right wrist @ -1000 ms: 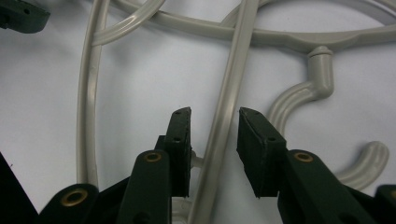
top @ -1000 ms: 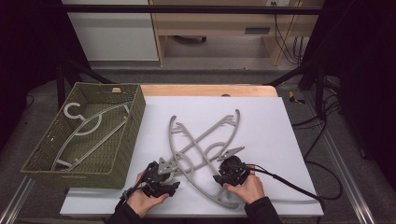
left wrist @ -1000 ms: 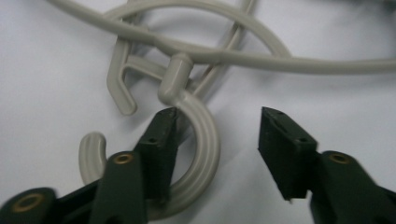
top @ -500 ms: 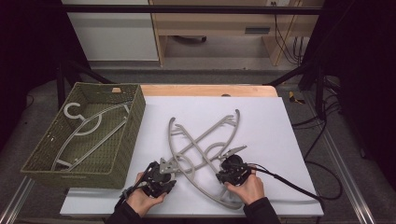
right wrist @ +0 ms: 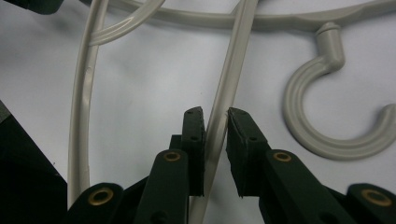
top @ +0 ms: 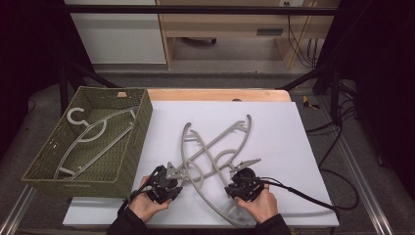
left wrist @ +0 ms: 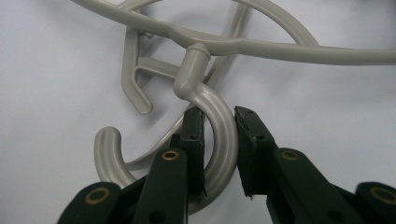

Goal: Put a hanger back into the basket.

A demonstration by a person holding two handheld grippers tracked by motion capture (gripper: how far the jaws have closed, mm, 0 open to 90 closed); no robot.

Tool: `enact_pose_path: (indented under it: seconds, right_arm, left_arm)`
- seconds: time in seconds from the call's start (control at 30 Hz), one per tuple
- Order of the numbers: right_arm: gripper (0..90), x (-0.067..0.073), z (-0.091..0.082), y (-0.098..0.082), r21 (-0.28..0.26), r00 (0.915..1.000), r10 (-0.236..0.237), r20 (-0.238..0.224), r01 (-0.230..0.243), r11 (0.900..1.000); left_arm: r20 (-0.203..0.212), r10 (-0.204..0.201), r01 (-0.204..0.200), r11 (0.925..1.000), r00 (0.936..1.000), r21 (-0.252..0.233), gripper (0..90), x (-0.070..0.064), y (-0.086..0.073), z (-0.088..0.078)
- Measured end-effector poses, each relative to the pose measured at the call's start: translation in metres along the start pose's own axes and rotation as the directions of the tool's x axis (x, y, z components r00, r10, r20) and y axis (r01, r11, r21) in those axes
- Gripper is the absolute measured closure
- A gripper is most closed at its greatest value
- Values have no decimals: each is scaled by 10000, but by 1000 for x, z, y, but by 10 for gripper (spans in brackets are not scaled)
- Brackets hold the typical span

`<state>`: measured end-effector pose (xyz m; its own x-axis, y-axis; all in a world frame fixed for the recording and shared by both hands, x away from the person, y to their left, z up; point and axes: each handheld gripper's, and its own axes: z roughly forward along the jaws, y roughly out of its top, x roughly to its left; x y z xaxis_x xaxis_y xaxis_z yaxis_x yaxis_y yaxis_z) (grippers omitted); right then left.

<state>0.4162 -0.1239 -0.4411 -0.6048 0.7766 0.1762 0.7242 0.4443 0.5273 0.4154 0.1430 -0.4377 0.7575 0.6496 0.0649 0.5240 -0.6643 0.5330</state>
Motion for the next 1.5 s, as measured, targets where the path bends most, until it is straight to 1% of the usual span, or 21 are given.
enact_pose_path:
  seconds: [0.2, 0.23, 0.33, 0.47, 0.57, 0.7, 0.77, 0.83, 0.93, 0.97, 1.0, 1.03, 1.07, 1.17, 1.2, 1.27, 1.3, 1.33, 1.37, 1.4, 1.5]
  right_arm:
    - [770, 4, 9, -2, 80, 9990, 344, -292, -341, 9994]
    - [769, 4, 10, -2, 30, 9991, 225, -367, -224, 9997]
    - [763, 6, 14, -3, -17, 9985, 328, -434, -329, 9995]
    - [755, 6, 15, -3, -83, 9978, 340, -576, -345, 9994]
    - [699, 5, 14, -3, -205, 9983, 112, -580, -124, 9997]
    - [626, 3, 11, -2, -482, 9990, -307, -324, 291, 9984]
    - [598, 1, 7, -2, -747, 9979, -580, -273, 558, 9956]
    - [582, -1, 2, -1, -905, 9977, -667, -129, 653, 9938]
    - [552, -4, -4, 1, -1108, 9967, -812, 18, 809, 9905]
    - [547, -5, -6, 1, -1057, 9969, -786, 49, 786, 9913]
    - [539, -5, -8, 2, -1084, 9978, -654, 79, 659, 9919]
    - [529, -8, -9, 3, -1188, 9965, -817, 177, 833, 9894]
    - [520, -8, -10, 4, -1178, 9969, -763, 167, 777, 9900]
    - [494, -9, -13, 4, -1199, 9954, -908, 298, 937, 9884]
    - [486, -8, -14, 4, -1158, 9963, -816, 280, 843, 9897]
    - [473, -9, -14, 3, -1197, 9942, -1011, 364, 1048, 9873]
    - [471, -9, -15, 2, -1239, 9952, -918, 342, 954, 9877]
    - [468, -11, -15, 2, -1302, 9945, -1015, 270, 1042, 9860]
    - [468, -10, -16, 1, -1265, 9960, -866, 237, 889, 9880]
    - [468, -11, -16, 1, -1334, 9950, -961, 289, 991, 9861]
    - [469, -11, -16, 0, -1336, 9945, -1025, 226, 1046, 9855]
  left_arm:
    - [-98, 397, -396, 9991, 9992, 149, 737, 7, -1, -2]
    - [-110, 494, -492, 9986, 9987, 183, 737, 9, -1, -2]
    - [-131, 710, -707, 9972, 9974, 258, 737, 12, -1, -1]
    - [23, 665, -666, 9976, 9978, 211, 736, 15, -3, -2]
    - [12, 624, -624, 9980, 9980, 117, 736, 14, -5, -1]
    - [37, 397, -397, 9992, 9992, -14, 729, 14, -6, -1]
    - [-64, 111, -112, 9995, 9999, -281, 687, 14, -7, -5]
    - [-147, -296, 285, 9974, 9995, -659, 655, 15, -6, -13]
    - [2, -806, 799, 9881, 9967, -1316, 591, 13, -5, -26]
    - [85, -1047, 1048, 9830, 9945, -1508, 564, 12, -3, -29]
    - [162, -1303, 1311, 9746, 9913, -1817, 544, 9, -2, -31]
    - [274, -1470, 1495, 9687, 9888, -1980, 520, 7, -1, -31]
    - [338, -1615, 1650, 9637, 9863, -2098, 499, 4, -1, -30]
    - [691, -1941, 2047, 9537, 9786, -2202, 465, -6, 1, -21]
    - [762, -2043, 2164, 9508, 9759, -2217, 453, -9, 1, -17]
    - [799, -2132, 2259, 9486, 9737, -2216, 427, -16, 2, -11]
    - [811, -2170, 2298, 9485, 9728, -2181, 423, -19, 2, -8]
    - [844, -2131, 2266, 9499, 9734, -2153, 412, -21, 2, -5]
    - [866, -2108, 2249, 9501, 9737, -2160, 410, -23, 2, -3]
    - [844, -2079, 2214, 9521, 9745, -2110, 408, -24, 2, -1]
    - [890, -2092, 2241, 9493, 9738, -2204, 398, -22, -2, -2]
